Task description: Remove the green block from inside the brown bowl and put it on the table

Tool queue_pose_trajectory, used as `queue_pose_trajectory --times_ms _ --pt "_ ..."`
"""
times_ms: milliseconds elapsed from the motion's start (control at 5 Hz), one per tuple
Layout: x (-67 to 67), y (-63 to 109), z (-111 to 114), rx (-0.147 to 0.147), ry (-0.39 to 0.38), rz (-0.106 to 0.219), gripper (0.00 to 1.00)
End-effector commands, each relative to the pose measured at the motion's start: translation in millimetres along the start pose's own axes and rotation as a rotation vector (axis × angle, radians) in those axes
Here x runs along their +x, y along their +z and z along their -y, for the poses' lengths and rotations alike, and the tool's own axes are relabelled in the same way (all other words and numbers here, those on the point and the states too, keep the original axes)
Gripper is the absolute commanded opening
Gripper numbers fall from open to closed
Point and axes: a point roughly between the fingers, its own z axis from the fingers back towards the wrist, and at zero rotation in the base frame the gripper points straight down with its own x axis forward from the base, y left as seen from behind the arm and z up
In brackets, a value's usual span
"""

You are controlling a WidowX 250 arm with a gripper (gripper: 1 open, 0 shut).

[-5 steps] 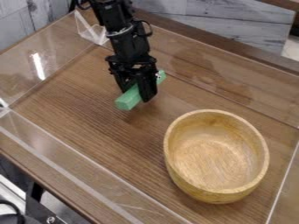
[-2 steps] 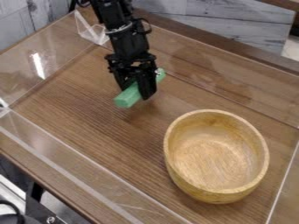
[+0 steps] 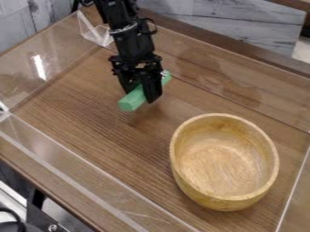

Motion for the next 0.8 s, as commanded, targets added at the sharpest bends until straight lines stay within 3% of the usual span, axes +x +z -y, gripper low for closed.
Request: queue_pose_trajectory --times_ms 0,600 --pt "8.1 16.6 -3.5 0.021 -0.004 0.044 0.00" --pt "9.8 19.4 -5.5 0.012 0.008 0.028 0.00"
